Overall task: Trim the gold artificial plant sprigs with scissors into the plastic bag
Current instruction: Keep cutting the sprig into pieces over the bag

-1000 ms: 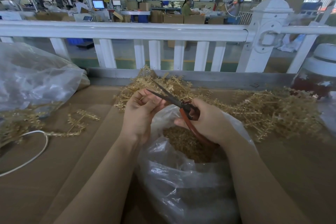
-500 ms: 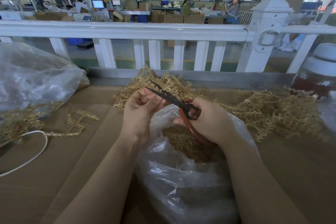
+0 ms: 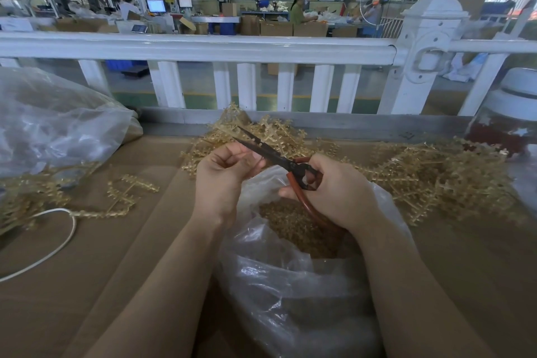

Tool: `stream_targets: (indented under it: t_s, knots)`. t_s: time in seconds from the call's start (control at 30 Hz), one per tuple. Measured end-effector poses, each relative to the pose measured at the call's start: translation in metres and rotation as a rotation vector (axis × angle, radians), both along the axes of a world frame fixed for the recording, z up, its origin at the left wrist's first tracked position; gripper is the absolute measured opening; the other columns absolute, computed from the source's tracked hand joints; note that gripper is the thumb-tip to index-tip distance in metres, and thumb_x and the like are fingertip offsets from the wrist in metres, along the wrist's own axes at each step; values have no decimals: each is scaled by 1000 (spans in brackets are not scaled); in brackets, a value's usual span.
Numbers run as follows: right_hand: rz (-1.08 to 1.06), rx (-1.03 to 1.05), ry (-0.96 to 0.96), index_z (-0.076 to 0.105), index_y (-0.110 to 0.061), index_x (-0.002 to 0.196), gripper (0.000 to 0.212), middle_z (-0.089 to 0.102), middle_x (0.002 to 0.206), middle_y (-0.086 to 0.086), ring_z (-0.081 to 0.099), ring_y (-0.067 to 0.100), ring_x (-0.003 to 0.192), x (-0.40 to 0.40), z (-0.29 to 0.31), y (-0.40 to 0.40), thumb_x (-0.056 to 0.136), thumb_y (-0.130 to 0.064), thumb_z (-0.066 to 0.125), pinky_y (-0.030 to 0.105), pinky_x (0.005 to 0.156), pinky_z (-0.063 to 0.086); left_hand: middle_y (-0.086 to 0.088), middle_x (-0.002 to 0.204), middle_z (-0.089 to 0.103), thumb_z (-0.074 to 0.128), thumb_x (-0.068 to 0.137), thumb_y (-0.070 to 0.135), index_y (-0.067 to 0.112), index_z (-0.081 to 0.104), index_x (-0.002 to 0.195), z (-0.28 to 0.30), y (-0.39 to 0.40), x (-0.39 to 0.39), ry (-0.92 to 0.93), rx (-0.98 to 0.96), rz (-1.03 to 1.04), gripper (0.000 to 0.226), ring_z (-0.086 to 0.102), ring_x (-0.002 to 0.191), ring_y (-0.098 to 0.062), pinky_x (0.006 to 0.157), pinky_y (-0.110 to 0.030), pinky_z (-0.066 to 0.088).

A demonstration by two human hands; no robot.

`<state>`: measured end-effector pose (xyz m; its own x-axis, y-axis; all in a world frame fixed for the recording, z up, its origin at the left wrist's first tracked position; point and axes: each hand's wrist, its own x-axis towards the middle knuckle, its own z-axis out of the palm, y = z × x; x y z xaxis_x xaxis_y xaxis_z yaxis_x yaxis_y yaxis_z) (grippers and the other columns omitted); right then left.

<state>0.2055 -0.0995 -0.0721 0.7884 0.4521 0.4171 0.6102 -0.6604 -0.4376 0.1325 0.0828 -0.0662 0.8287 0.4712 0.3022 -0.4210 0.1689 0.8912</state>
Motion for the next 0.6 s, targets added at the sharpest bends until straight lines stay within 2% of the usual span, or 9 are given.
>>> stream_targets:
  t_s: [0.07, 0.17, 0.43, 0.6]
  knots:
    - [2, -3, -21, 46, -36, 76, 62, 56, 62, -18, 53, -2, 56, 0, 0, 0, 59, -95, 48, 21, 48, 35, -5, 69, 70, 69, 85, -6, 18, 73, 67, 0, -2, -1, 14, 91, 23, 30, 67, 71, -17, 73, -27, 55]
    - [1, 19, -33, 43, -36, 74, 59, 54, 59, -18, 51, -3, 53, -1, 0, -1, 61, -93, 50, 20, 47, 31, -7, 68, 69, 69, 85, -6, 14, 72, 69, 0, -5, -1, 23, 132, 32, 25, 64, 69, -19, 72, -28, 54]
    - [11, 39, -30, 43, -38, 72, 59, 55, 61, -20, 51, -5, 56, -2, 0, 1, 58, -95, 48, 20, 49, 31, -3, 66, 68, 68, 85, -6, 3, 66, 79, 0, -5, 0, 49, 83, 38, 11, 66, 69, -17, 71, -27, 54]
    - [8, 49, 1, 45, -37, 71, 62, 55, 61, -19, 52, -3, 57, -2, -1, 1, 54, -96, 49, 21, 49, 32, -1, 65, 66, 67, 86, -7, 3, 65, 81, 1, -4, -1, 39, 61, 12, 11, 66, 66, -16, 70, -26, 55]
